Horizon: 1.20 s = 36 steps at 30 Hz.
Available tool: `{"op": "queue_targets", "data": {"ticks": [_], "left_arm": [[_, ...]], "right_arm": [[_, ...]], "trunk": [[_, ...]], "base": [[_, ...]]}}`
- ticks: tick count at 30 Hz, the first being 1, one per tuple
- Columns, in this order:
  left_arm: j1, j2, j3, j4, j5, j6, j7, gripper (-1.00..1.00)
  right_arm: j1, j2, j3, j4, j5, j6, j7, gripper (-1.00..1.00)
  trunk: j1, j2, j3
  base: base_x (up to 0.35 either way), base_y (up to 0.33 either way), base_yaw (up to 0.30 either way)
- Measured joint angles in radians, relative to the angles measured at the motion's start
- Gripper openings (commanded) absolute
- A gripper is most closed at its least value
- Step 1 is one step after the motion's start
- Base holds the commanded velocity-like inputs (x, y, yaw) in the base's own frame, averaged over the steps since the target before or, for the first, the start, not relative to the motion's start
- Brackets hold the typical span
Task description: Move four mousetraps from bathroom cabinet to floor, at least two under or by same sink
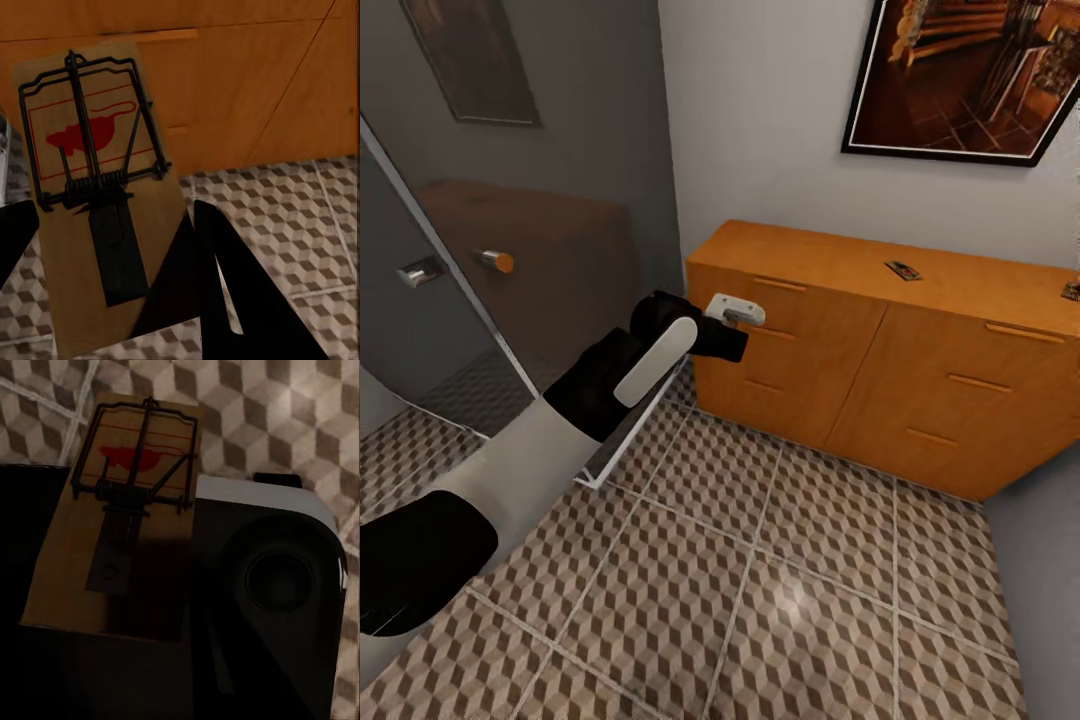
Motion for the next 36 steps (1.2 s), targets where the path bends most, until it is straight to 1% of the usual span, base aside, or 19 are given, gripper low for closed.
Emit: {"op": "queue_targets", "data": {"ticks": [8,12,18,21,22,24,25,26,27,28,29,31,32,34,35,36], "left_arm": [[0.009,0.000,0.000,0.004,0.000,0.000,0.000,-1.00],[0.013,0.000,0.000,0.007,0.000,0.000,0.000,-1.00],[0.061,0.000,-0.001,0.017,0.000,-0.003,-0.001,-1.00],[0.129,0.001,-0.003,0.022,-0.005,-0.006,-0.001,-1.00],[0.144,0.001,-0.003,0.022,-0.007,-0.006,-0.001,-1.00],[0.209,0.004,-0.004,0.027,-0.009,-0.013,-0.002,-1.00],[0.248,0.008,-0.004,0.034,-0.013,-0.027,-0.002,-1.00],[0.270,0.011,-0.004,0.039,-0.017,-0.040,-0.001,-1.00],[0.310,0.019,-0.005,0.053,-0.026,-0.077,-0.002,-1.00],[0.353,0.029,-0.007,0.074,-0.037,-0.131,-0.003,-1.00],[0.377,0.034,-0.009,0.087,-0.044,-0.164,-0.003,-1.00],[0.465,0.058,-0.033,0.148,-0.073,-0.312,-0.005,-1.00],[0.485,0.065,-0.042,0.165,-0.079,-0.353,-0.006,-1.00],[0.570,0.097,-0.086,0.243,-0.092,-0.522,-0.007,-1.00],[0.625,0.121,-0.135,0.319,-0.097,-0.684,-0.009,-1.00],[0.668,0.130,-0.155,0.387,-0.094,-0.771,-0.010,-1.00]], "right_arm": [[0.000,0.000,0.000,0.000,0.001,0.000,0.000,-1.00],[0.000,-0.001,0.000,0.000,0.001,0.000,0.000,-1.00],[0.000,-0.002,0.000,0.000,0.001,0.000,0.000,-1.00],[0.000,-0.003,0.000,0.000,0.001,-0.002,-0.001,-1.00],[0.000,-0.004,0.000,0.000,0.001,-0.002,-0.001,-1.00],[0.000,-0.005,-0.001,0.000,0.000,-0.003,-0.001,-1.00],[0.000,-0.006,-0.002,-0.001,0.000,-0.003,-0.001,-1.00],[0.000,-0.007,-0.002,-0.001,0.000,-0.004,-0.001,-1.00],[0.000,-0.008,-0.003,-0.002,-0.001,-0.004,0.000,-1.00],[0.000,-0.009,-0.004,-0.002,-0.001,-0.005,-0.001,-1.00],[0.000,-0.010,-0.004,-0.003,-0.001,-0.005,-0.001,-1.00],[0.000,-0.019,-0.007,-0.015,-0.001,-0.008,-0.002,-1.00],[0.000,-0.022,-0.006,-0.020,-0.001,-0.008,-0.002,-1.00],[0.000,-0.030,-0.007,-0.044,-0.001,-0.009,-0.002,-1.00],[0.000,-0.038,-0.009,-0.068,-0.002,-0.010,-0.010,-1.00],[0.000,-0.043,-0.008,-0.086,-0.002,-0.010,-0.020,-1.00]], "trunk": [[0.000,0.000,0.000],[0.000,0.000,0.000],[-0.001,0.000,0.000],[-0.001,0.000,0.000],[-0.001,0.000,0.000],[-0.001,0.000,0.000],[-0.001,0.000,0.000],[-0.001,0.000,0.000],[-0.001,0.000,0.000],[-0.001,0.000,0.000],[-0.001,0.000,0.000],[-0.001,0.000,0.000],[-0.001,0.000,0.000],[-0.001,0.000,0.000],[-0.001,0.000,0.000],[-0.001,0.000,0.000]], "base": [[-0.334,0.110,0.000],[-0.166,0.058,0.000],[-0.022,0.007,0.000],[-0.002,0.001,0.000],[-0.001,0.000,0.000],[0.000,0.000,0.000],[0.000,0.000,0.000],[0.000,0.000,0.000],[0.000,0.000,0.000],[0.000,0.000,0.000],[0.000,0.000,0.000],[0.000,0.000,0.000],[0.000,0.000,0.000],[0.000,0.000,0.000],[0.000,0.000,0.000],[0.000,0.000,0.000]]}}
